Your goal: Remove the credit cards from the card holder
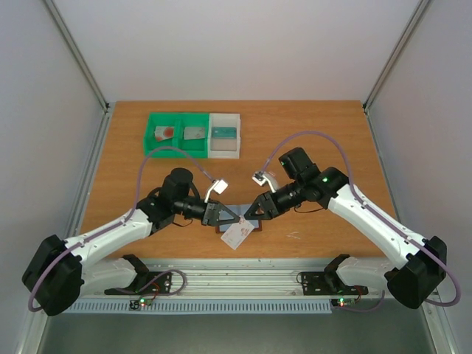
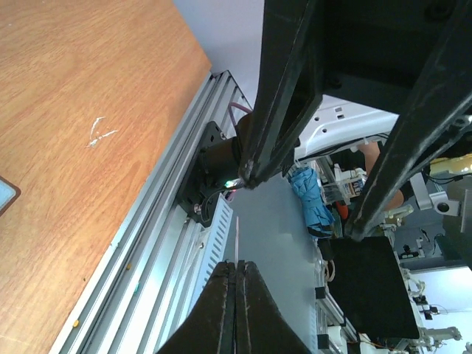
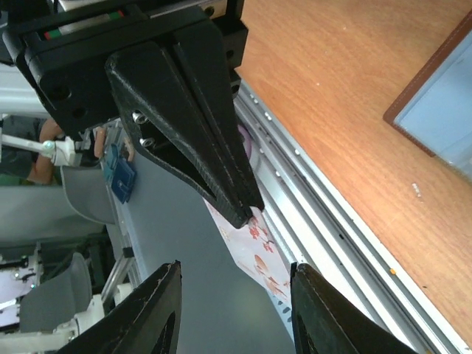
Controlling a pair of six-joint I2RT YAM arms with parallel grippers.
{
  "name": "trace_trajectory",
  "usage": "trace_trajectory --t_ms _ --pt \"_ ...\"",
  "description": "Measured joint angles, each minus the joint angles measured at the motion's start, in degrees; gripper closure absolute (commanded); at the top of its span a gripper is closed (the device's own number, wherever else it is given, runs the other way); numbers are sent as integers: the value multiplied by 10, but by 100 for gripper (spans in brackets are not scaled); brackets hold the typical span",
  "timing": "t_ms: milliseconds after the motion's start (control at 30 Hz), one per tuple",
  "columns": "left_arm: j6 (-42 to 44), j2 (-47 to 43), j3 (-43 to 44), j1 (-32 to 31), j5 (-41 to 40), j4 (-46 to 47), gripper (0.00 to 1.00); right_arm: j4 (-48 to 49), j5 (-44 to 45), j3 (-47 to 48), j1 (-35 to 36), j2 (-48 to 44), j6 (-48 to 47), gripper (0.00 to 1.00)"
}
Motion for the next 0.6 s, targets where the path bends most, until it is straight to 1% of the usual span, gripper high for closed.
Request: trace_trajectory --t_ms 133,233,300,433,467,500,533,567,600 --pt "-4 -5 0 0 6 3 100 1 -9 0 17 11 -9 59" --pt "-9 -14 0 0 13 4 100 2 -9 -2 31 20 -15 62" --pt "-11 -22 0 0 19 6 99 2 -9 -5 35 21 -17 70" --pt "-13 -38 0 0 27 16 100 7 -12 -8 37 20 -24 95" --pt "-13 -40 0 0 26 17 100 11 -19 -10 37 20 -21 98" --pt "-13 -41 0 0 25 16 100 14 -24 -10 37 19 -25 99" --pt "-13 -41 0 0 25 14 96 17 -30 -12 37 16 -23 99" --pt "-13 -41 0 0 26 13 85 18 -33 -12 37 13 -24 99" --pt "-14 -41 0 0 26 14 77 20 -35 -13 37 10 -23 99"
